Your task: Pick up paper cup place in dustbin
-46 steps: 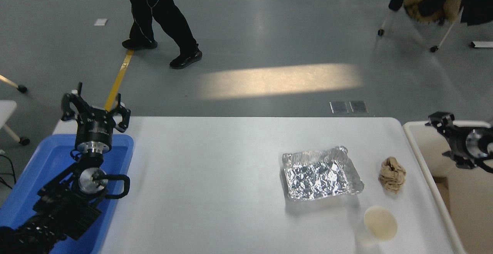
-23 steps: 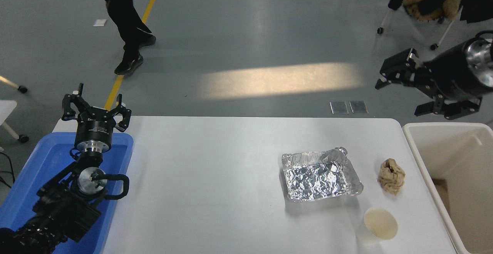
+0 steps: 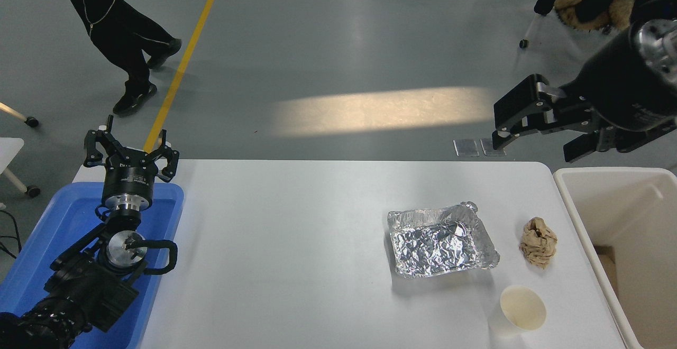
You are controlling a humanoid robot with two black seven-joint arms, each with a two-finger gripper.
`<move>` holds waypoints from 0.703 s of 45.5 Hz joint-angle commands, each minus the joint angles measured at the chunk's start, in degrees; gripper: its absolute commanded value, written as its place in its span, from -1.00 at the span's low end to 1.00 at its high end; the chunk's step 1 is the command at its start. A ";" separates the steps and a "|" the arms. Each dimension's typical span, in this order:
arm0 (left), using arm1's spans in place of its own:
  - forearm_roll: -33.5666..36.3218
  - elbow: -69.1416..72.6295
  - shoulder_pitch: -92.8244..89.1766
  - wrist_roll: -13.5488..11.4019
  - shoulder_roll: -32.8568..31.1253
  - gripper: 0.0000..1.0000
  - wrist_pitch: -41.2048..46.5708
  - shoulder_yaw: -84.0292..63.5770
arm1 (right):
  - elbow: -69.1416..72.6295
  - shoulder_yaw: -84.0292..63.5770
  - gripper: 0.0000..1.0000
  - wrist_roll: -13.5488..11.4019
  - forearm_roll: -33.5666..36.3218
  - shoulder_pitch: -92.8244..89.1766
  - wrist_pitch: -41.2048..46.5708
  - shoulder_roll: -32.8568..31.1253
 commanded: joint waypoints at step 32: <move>0.09 0.01 0.01 0.00 0.00 0.98 0.00 0.00 | 0.27 -0.10 0.78 -1.04 -2.17 -46.11 -30.18 -20.12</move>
